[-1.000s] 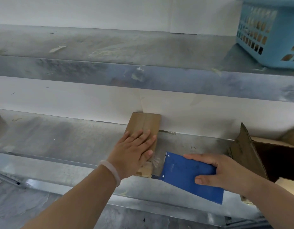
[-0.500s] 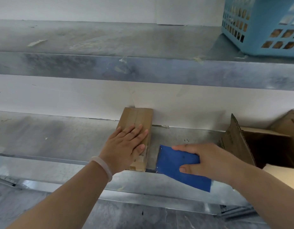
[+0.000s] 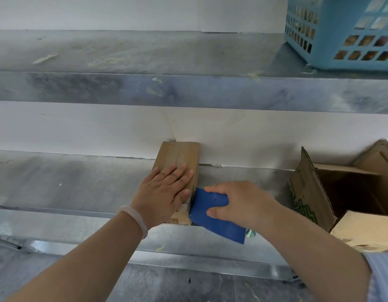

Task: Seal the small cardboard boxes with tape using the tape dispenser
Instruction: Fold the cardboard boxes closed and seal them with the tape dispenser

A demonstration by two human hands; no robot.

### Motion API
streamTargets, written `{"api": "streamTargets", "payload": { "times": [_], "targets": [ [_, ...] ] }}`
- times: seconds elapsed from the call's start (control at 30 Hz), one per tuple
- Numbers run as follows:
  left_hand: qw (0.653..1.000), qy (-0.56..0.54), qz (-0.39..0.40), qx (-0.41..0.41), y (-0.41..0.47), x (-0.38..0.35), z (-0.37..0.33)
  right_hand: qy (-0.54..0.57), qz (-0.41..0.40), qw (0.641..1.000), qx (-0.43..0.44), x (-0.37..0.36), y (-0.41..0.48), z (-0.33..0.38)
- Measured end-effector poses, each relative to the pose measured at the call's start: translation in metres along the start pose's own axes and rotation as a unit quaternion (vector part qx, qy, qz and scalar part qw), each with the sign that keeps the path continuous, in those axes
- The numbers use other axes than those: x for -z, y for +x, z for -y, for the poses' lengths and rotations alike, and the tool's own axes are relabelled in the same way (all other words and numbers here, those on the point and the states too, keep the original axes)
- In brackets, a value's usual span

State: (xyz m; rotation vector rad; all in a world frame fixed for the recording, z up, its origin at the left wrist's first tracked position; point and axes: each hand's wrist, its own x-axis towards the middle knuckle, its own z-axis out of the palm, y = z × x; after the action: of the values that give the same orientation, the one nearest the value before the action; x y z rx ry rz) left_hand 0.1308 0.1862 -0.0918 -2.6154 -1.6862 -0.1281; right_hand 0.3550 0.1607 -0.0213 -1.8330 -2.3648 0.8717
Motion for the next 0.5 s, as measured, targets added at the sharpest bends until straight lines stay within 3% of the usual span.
{"api": "streamTargets", "payload": {
  "times": [0.4, 0.5],
  "targets": [
    [1.000, -0.002, 0.012, 0.006, 0.000, 0.003, 0.000, -0.166, 0.016, 0.985, 0.050, 0.020, 0.011, 0.029],
    [1.000, 0.005, 0.018, 0.008, 0.001, 0.004, 0.000, -0.162, 0.015, 0.986, 0.041, 0.017, 0.009, 0.033]
  ]
}}
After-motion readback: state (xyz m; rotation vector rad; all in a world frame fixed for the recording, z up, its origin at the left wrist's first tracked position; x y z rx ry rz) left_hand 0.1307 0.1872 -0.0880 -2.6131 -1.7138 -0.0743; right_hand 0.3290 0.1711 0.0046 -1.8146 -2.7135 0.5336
